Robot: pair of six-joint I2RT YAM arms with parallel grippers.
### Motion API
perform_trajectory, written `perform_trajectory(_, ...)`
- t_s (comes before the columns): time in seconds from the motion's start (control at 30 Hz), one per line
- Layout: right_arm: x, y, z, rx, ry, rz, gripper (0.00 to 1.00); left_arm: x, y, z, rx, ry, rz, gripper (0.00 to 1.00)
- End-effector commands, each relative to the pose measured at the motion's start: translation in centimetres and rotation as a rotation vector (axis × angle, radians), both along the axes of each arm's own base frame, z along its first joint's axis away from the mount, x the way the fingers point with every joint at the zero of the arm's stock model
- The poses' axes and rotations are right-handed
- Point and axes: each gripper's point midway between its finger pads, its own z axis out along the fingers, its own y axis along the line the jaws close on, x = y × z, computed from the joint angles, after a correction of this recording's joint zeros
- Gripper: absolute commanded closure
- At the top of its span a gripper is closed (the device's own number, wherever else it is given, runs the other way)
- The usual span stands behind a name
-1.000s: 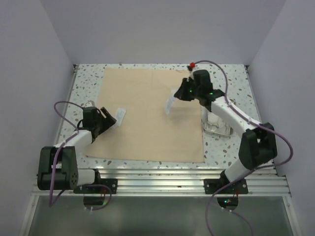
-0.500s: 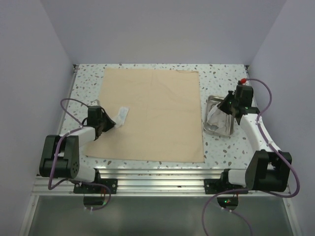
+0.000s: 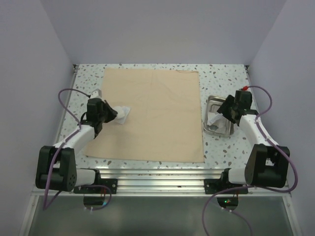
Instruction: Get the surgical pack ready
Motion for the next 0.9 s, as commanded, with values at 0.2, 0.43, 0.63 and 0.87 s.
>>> perform_trajectory(0.2,-0.4,-0.6,3.2,-0.039,-0.082,-0.011,0.21,1.2,-4.9,8.3,-0.022,-0.214,-0.171,1.0)
perform_trajectory(0.43,-1.4,14.7,9.3,0.418,-0.319,0.55,0.31,0.4,-14.1,12.0,-0.183,-0.356,-0.428,1.0)
perform_trajectory(0.63,-2.8,24.7,12.3,0.501,-0.366,0.816,0.27,-1.0,-21.1,13.7,-0.278,-0.393,-0.592,1.0)
perform_trajectory(0.87,-1.9,28.4,12.1,0.625,-0.367,0.883,0.2,-2.6,-24.8,15.5,-0.377,-0.41,-0.701,1.0)
